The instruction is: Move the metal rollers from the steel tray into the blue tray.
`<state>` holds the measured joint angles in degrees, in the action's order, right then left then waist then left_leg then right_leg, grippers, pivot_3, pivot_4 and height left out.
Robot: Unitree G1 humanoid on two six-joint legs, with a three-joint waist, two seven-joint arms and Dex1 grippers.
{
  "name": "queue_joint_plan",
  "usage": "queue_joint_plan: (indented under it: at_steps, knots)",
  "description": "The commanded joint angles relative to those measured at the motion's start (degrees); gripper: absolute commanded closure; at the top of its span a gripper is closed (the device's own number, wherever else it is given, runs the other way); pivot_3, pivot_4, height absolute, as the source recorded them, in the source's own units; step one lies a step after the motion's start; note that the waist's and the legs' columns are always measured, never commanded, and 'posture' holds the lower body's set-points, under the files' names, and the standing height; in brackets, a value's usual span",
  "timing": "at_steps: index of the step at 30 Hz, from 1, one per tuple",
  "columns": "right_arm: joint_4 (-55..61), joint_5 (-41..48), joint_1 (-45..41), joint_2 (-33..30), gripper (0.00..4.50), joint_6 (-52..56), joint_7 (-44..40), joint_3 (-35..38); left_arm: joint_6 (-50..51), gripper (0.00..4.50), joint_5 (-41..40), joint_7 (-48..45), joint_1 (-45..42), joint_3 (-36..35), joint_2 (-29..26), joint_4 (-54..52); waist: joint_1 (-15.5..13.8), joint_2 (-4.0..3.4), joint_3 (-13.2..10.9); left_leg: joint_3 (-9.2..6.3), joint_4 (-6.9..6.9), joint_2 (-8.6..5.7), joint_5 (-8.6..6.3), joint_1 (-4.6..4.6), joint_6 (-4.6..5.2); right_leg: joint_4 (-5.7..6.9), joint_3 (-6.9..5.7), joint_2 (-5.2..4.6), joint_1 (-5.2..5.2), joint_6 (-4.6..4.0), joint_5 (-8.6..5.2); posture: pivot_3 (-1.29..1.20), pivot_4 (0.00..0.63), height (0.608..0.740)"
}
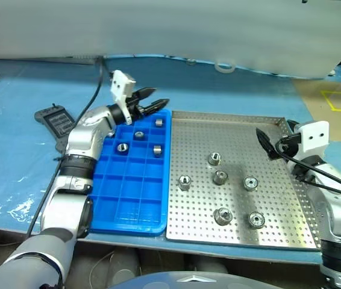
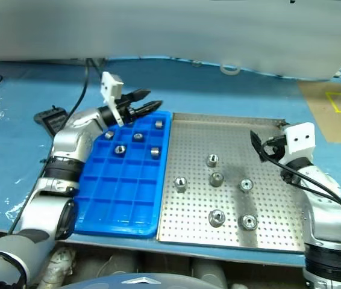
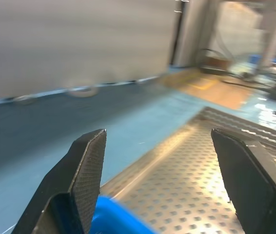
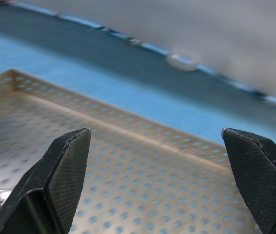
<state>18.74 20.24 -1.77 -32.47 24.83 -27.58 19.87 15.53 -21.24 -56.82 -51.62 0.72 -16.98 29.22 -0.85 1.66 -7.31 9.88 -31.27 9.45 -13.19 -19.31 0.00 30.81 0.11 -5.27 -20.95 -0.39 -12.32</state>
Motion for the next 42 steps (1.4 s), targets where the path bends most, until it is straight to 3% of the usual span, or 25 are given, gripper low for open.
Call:
queue_joint_plan:
  at_steps: [1,5,12,17,20,25,33,42]
  knots:
    - [7.8,9.0,3.6,-3.5,0.0,4.1,-7.4,3.6,3.1,0.9,-2.1,-10.7,-4.9,2.8,0.7,1.0,0.2,-0.04,0.0,0.02,0.0,0.03,-0.02,0.01,0.05,0.0,0.02,-0.02,-0.02,-0.03,0.0,-0.29,0.15,0.74]
    - [12.2,13.0,8.9,-6.5,0.0,6.8,-11.0,5.5,4.4,0.9,-2.9,-21.7,-6.0,5.9,2.4,2.8,0.7,-0.04,0.0,0.1,-0.08,0.06,-0.14,0.11,0.26,0.07,0.13,-0.1,-0.06,-0.52,-0.27,-0.33,0.15,0.74]
    - [16.8,13.6,11.1,-4.2,0.0,8.3,-5.9,6.0,-5.3,0.9,4.1,-24.1,-9.5,9.9,8.9,13.6,1.8,-0.03,0.0,0.1,-0.49,0.03,-0.36,0.04,0.63,0.02,0.15,-0.19,-0.04,-0.96,-0.38,-0.39,0.15,0.74]
    - [20.1,13.5,13.7,-1.5,0.0,8.6,-2.7,4.6,-17.6,0.9,13.9,-18.9,-14.6,14.0,13.5,26.3,1.9,-0.05,0.0,0.08,-0.66,0.02,-0.52,0.06,0.88,0.0,0.17,-0.24,0.05,-0.99,-0.36,-0.41,0.15,0.74]
    - [19.8,12.1,15.4,-0.2,0.0,8.1,-1.5,3.9,-21.0,0.9,17.5,-19.1,-17.1,15.3,16.2,33.4,2.2,-0.05,0.0,0.08,-0.74,-0.02,-0.56,0.05,0.94,-0.04,0.21,-0.3,0.07,-0.99,-0.36,-0.43,0.15,0.74]
    - [19.1,9.8,18.6,1.4,0.0,6.6,-0.1,3.8,-23.5,0.9,23.3,-11.7,-18.3,15.6,18.6,41.9,3.2,-0.07,0.0,0.08,-0.78,-0.11,-0.61,-0.04,1.01,-0.04,0.2,-0.42,0.02,-0.99,-0.36,-0.47,0.15,0.74]
    - [18.9,7.6,22.8,4.5,0.0,4.4,2.0,4.3,-23.8,0.9,27.5,-0.5,-17.8,13.4,20.3,46.0,4.3,-0.08,0.0,0.07,-0.9,-0.15,-0.71,-0.12,1.16,-0.07,0.19,-0.5,0.01,-0.99,-0.36,-0.5,0.15,0.74]
    - [17.5,4.2,26.1,6.5,0.0,2.1,2.8,3.0,-23.6,0.9,30.4,2.4,-15.5,13.2,23.4,46.5,5.8,-0.14,0.0,0.02,-1.01,-0.66,-0.91,-0.39,1.54,-0.14,0.15,-1.0,-0.09,-0.99,-0.37,-0.52,0.15,0.74]
